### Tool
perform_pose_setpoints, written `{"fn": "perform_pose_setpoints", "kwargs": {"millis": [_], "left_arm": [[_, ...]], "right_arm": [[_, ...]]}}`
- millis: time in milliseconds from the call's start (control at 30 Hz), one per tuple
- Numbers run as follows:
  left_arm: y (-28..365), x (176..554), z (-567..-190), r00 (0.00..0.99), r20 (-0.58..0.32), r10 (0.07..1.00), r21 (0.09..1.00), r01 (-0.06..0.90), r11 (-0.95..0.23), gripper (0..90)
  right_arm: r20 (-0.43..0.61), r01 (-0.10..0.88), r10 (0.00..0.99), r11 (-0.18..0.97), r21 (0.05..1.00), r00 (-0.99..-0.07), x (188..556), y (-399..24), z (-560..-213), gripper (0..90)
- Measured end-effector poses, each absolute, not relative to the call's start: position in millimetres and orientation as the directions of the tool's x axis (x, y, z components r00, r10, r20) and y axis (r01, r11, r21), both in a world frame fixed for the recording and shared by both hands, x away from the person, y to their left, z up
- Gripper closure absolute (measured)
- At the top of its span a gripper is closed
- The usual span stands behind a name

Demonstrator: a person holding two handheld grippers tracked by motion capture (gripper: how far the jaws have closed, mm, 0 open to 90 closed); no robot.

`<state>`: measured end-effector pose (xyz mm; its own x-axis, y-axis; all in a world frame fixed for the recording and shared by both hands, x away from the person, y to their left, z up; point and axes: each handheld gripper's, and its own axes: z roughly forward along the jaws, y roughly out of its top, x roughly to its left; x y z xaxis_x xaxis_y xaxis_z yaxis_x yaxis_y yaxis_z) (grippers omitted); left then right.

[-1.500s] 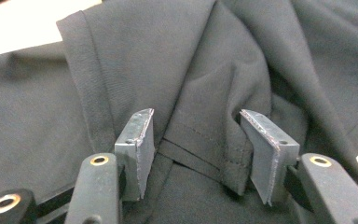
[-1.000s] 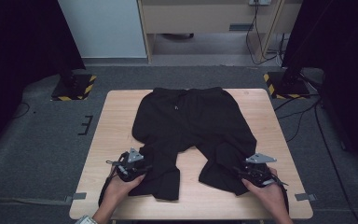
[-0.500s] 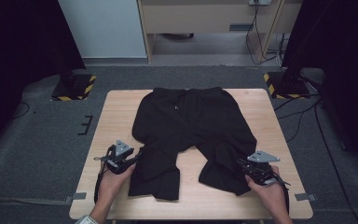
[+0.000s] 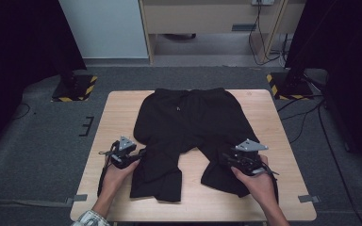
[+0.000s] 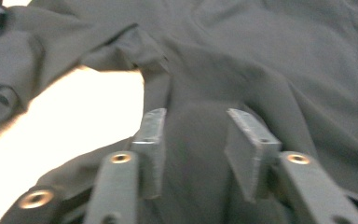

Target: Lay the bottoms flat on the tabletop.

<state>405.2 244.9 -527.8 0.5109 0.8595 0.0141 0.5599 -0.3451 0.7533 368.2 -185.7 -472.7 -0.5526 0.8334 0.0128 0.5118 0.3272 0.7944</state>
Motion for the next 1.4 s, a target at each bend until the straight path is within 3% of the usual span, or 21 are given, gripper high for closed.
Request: {"fn": "perform_pose_setpoints", "kwargs": {"millis": [133, 300, 367, 633, 1200, 1333, 1400], "left_arm": [[245.1, 408.3, -531.6, 0.522, -0.033, 0.852, 0.744, 0.582, -0.328, 57.8], [241.7, 407.0, -526.0, 0.537, -0.016, 0.843, 0.735, 0.578, -0.354, 81.2], [242.0, 404.1, -523.1, 0.542, -0.022, 0.84, 0.741, 0.572, -0.35, 86.3], [244.6, 389.2, -518.5, 0.56, -0.043, 0.827, 0.749, 0.566, -0.345, 87.9], [243.0, 379.0, -521.5, 0.587, -0.018, 0.81, 0.731, 0.56, -0.39, 87.9], [243.9, 379.8, -521.9, 0.584, -0.027, 0.812, 0.735, 0.562, -0.38, 87.8], [244.2, 379.9, -521.9, 0.583, -0.029, 0.812, 0.736, 0.562, -0.377, 87.8]], "right_arm": [[0.024, 0.504, 0.809, 0.342, 0.793, -0.587, 376.9, -160.2, -469.0, 49.2], [0.012, 0.477, 0.755, 0.401, 0.782, -0.655, 384.2, -124.8, -474.2, 66.6], [0.018, 0.474, 0.739, 0.413, 0.778, -0.674, 386.6, -113.4, -478.0, 70.3], [0.028, 0.475, 0.683, 0.478, 0.739, -0.73, 398.7, -74.4, -498.9, 73.2], [0.104, 0.536, 0.674, 0.473, 0.699, -0.731, 422.2, -34.2, -523.3, 46.9], [0.096, 0.526, 0.661, 0.491, 0.694, -0.744, 422.1, -26.0, -526.7, 48.1], [0.087, 0.514, 0.653, 0.499, 0.698, -0.753, 420.2, -22.4, -526.8, 57.7]]}}
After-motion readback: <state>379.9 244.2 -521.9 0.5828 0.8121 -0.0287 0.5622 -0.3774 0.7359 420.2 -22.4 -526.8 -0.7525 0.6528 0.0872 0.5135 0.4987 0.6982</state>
